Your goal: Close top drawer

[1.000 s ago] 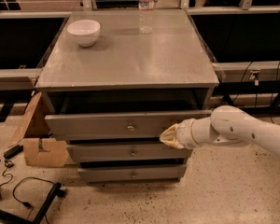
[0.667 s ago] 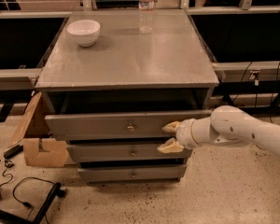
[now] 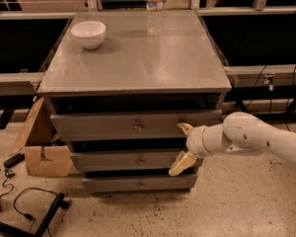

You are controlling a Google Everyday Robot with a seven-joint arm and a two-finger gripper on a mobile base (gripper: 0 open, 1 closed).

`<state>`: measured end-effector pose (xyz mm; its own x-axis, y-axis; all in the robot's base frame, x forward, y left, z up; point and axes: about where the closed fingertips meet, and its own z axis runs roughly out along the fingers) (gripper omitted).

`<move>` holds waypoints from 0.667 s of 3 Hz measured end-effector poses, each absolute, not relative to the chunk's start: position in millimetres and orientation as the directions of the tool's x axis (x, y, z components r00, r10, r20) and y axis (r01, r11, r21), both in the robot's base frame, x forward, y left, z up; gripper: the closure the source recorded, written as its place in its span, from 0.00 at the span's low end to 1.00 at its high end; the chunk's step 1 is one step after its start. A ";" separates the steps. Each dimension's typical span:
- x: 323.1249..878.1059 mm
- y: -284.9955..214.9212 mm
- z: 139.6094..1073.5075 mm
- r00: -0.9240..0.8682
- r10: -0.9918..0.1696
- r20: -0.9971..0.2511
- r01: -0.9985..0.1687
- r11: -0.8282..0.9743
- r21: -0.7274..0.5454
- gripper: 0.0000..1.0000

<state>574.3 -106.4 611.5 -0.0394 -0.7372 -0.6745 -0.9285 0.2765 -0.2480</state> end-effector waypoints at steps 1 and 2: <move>574.3 -106.4 611.5 -0.039 -0.737 -0.674 -0.928 0.276 -0.248 0.19; 565.0 -98.4 615.5 -0.017 -0.756 -0.654 -0.937 0.240 -0.254 0.42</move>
Offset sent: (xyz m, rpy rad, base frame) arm -0.0235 0.0171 0.0127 -0.0737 -0.0019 0.0754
